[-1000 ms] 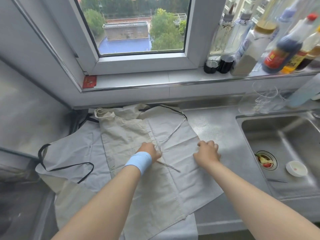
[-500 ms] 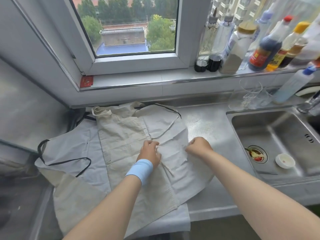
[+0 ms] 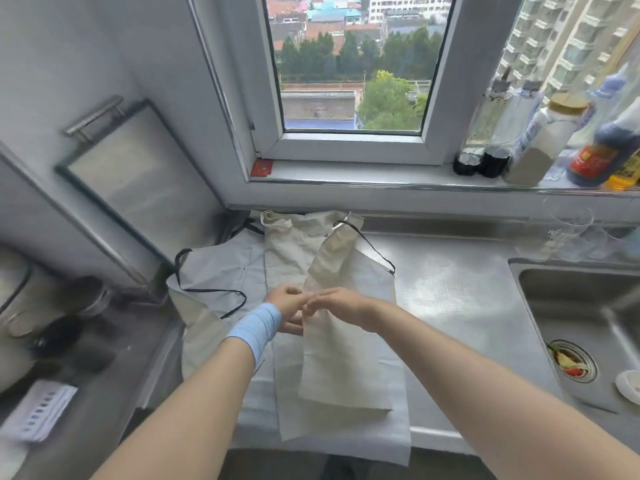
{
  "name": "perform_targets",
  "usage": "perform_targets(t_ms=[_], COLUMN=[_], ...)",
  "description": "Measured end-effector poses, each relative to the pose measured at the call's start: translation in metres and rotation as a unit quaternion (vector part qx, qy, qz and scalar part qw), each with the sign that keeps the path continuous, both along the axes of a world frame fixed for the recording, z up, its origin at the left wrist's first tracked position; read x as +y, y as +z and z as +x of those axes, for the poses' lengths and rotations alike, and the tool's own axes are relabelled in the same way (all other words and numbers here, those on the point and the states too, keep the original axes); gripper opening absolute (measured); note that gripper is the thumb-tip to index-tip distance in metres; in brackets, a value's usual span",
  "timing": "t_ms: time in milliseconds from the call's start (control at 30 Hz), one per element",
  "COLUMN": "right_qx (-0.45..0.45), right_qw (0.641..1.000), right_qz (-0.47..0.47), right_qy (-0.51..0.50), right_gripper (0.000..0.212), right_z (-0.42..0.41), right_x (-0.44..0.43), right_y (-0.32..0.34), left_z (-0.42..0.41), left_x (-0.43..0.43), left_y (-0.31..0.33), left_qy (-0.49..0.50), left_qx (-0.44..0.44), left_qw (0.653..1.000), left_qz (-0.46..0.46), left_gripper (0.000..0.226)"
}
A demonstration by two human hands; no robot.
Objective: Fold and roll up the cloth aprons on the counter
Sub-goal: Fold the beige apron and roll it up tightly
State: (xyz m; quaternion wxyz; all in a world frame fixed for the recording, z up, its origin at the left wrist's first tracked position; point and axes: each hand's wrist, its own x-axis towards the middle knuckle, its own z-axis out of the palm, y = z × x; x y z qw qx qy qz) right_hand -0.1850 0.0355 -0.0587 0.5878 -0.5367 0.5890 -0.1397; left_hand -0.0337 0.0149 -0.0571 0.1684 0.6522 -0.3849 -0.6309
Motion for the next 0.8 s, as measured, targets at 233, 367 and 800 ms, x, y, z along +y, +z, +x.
perform_targets(t_ms=[233,367,800], right_qx=[0.200,0.262,0.357], right_qw=[0.973,0.956,0.919], right_qz=[-0.028,-0.130,-0.167], right_qy=[0.107,0.009,0.005], right_gripper=[0.049,0.037,0.037], right_z=[0.011,0.000,-0.054], right_x=[0.015,-0.005,-0.071], right_y=[-0.054,-0.058,-0.086], left_z=[0.038,0.034,-0.052], left_x=[0.017,-0.006,-0.110], left_y=[-0.047,-0.052,-0.053], left_qy=[-0.190,-0.285,-0.350], left_qx=[-0.294,-0.402,-0.301], left_qw=[0.937,0.869,0.844], left_qz=[0.003,-0.041,-0.272], left_gripper=[0.014,0.034,0.037])
